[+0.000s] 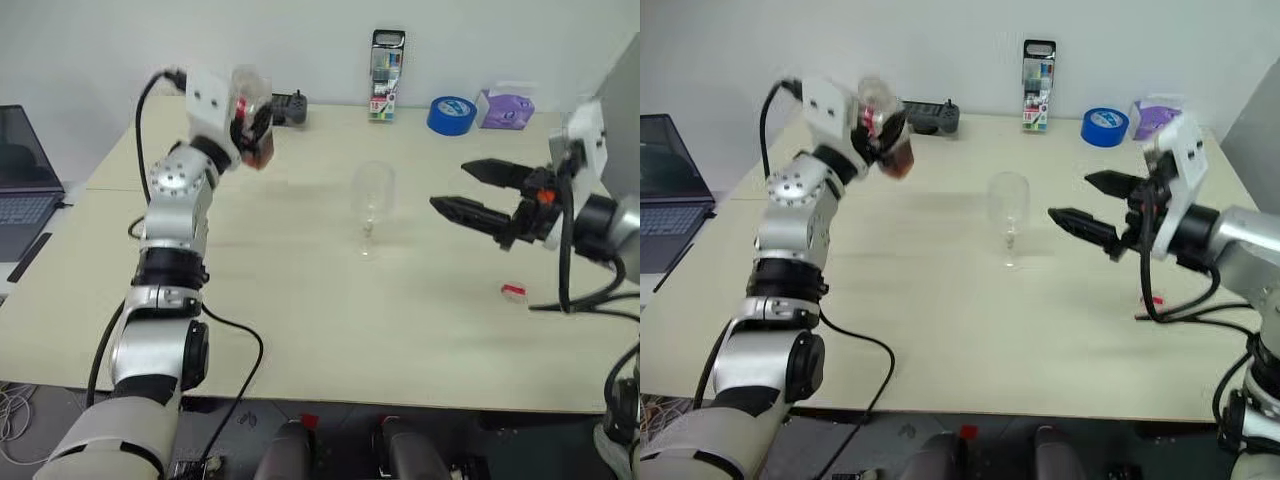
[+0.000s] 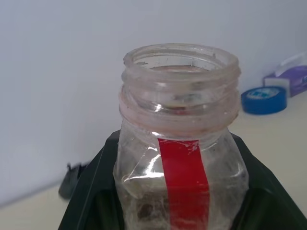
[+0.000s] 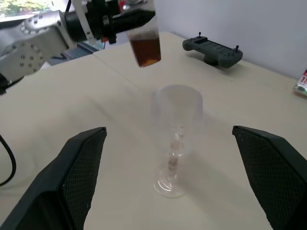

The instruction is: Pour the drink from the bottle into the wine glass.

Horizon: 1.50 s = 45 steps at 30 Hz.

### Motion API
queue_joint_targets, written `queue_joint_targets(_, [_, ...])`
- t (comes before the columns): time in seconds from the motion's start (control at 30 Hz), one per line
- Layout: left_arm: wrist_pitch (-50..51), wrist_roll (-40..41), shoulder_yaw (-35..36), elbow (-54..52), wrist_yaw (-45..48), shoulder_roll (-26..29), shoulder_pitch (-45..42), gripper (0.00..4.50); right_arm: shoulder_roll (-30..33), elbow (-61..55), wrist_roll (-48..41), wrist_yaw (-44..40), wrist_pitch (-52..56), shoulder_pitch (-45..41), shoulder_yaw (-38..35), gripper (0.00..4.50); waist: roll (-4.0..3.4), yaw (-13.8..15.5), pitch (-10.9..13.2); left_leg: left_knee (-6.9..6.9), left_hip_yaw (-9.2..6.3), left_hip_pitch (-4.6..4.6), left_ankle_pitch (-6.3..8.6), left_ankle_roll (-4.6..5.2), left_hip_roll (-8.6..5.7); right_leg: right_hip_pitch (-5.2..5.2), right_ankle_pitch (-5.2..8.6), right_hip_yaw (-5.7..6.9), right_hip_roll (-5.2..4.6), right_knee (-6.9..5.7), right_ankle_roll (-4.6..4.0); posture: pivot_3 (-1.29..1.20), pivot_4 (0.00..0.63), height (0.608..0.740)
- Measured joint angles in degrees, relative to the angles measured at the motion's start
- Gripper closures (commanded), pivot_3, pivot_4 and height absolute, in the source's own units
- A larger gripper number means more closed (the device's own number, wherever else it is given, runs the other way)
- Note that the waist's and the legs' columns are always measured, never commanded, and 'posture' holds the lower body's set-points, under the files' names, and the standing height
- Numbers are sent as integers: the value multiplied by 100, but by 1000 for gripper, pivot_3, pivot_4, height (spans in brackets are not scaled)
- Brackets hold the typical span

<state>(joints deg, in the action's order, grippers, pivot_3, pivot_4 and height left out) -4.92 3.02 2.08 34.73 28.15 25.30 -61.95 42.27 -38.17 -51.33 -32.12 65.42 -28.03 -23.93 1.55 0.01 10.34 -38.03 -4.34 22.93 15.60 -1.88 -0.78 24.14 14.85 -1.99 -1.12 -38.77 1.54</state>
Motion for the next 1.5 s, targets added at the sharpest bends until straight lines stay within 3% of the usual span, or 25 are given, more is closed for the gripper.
queue_joint_targets(0.17, [-1200,-826,-887,389,267,-58,-203,2527,-208,-866,-164,231,-432,851,-40,0,-1,-91,1,-2,19,-31,-2,3,0,-9,-3,-27,10,-22,6,0,150,740])
queue_joint_targets(0.37, [-2019,-1484,-1304,1225,92,-126,-373,2534,-213,-886,-103,619,-791,900,267,0,0,-168,1,-1,18,-21,-6,10,4,-6,-3,-14,24,-20,7,0,150,740])
queue_joint_targets(0.7, [-3060,-2514,-1768,1730,-612,7,-586,2540,-156,-873,-16,880,-1054,935,495,0,0,-163,1,-5,7,-13,-7,12,-17,-3,-2,-18,4,-19,14,0,150,740])
queue_joint_targets(1.5, [-3845,-4109,-2439,2087,-2242,349,-925,2542,-30,-656,105,1105,-1389,962,598,0,1,-159,1,-6,1,-10,-9,15,-46,-3,-1,-14,-6,-22,17,0,150,740])
